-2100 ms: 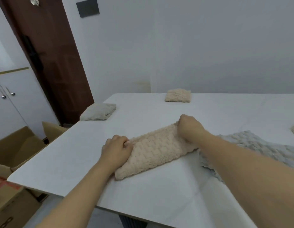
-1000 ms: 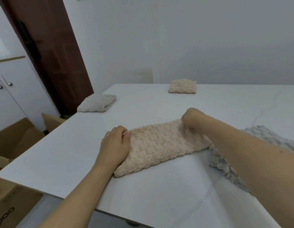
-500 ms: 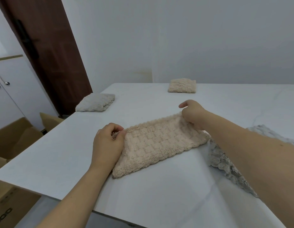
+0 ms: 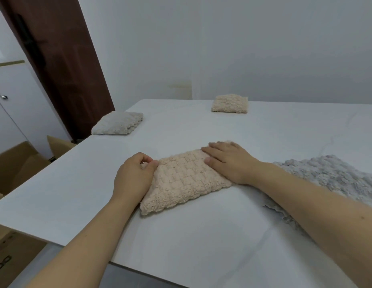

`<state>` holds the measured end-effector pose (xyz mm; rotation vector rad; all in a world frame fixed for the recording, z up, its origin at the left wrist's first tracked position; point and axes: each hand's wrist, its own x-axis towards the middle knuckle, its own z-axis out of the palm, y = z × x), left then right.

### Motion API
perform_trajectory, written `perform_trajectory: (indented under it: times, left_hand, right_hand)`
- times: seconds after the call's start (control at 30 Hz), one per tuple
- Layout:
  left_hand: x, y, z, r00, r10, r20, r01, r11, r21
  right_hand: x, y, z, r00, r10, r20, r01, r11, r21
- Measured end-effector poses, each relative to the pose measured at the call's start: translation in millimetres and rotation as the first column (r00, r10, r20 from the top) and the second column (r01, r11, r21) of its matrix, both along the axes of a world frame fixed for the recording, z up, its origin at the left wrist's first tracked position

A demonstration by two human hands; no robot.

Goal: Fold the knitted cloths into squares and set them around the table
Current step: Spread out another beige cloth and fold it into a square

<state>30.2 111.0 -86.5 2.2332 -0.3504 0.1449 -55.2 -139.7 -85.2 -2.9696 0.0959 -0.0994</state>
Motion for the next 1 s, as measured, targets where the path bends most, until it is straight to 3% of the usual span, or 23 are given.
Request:
perform_trajectory:
  times: [0.17, 0.3, 0.47, 0.57, 0.7, 0.8, 0.9, 1.0]
  left_hand:
    - [3.0, -1.6, 0.8, 0.997, 0.056, -0.058, -0.062, 0.992, -0.111]
    - [9.0, -7.4, 2.5, 0.99, 0.142, -0.02, -0.142, 0.989, 0.041]
    - [8.0, -13.0, 4.4, 0.99, 0.14, 0.004, -0.137, 0.961, 0.241]
    - [8.7, -16.3, 11.6, 0.989, 0.036, 0.143, -0.086, 0.929, 0.361]
    - [-1.5, -37.2, 31.0, 0.923, -0.136, 0.36, -0.073, 0.857, 0.511]
    - [-3.7, -59.9, 34.6, 0.926, -0.306, 0.222, 0.094, 0.756, 0.648]
    - [3.5, -74.4, 29.1, 0.946, -0.321, 0.048, 0.24, 0.791, 0.563]
    - [7.2, -76.1, 13.6, 0.95, -0.305, 0.069, 0.259, 0.891, 0.372]
  right_hand:
    - [4.5, -2.5, 1.6, 0.992, -0.042, -0.121, 0.041, 0.999, -0.012]
    - [7.7, -14.9, 3.5, 0.996, -0.033, -0.085, 0.036, 0.999, 0.034]
    - [9.6, -14.8, -2.5, 0.998, -0.063, -0.028, 0.063, 0.998, 0.016]
    - [8.9, -14.9, -3.6, 0.998, -0.063, -0.002, 0.063, 0.996, 0.064]
    - [11.4, -17.4, -4.3, 0.994, -0.073, 0.077, 0.06, 0.985, 0.163]
    - [11.7, -18.3, -5.8, 0.992, -0.079, 0.094, 0.061, 0.982, 0.18]
    - [12.7, -18.7, -6.6, 0.994, -0.077, 0.071, 0.063, 0.981, 0.181]
    - [15.3, -17.7, 1.6, 0.993, -0.117, 0.024, 0.106, 0.959, 0.264]
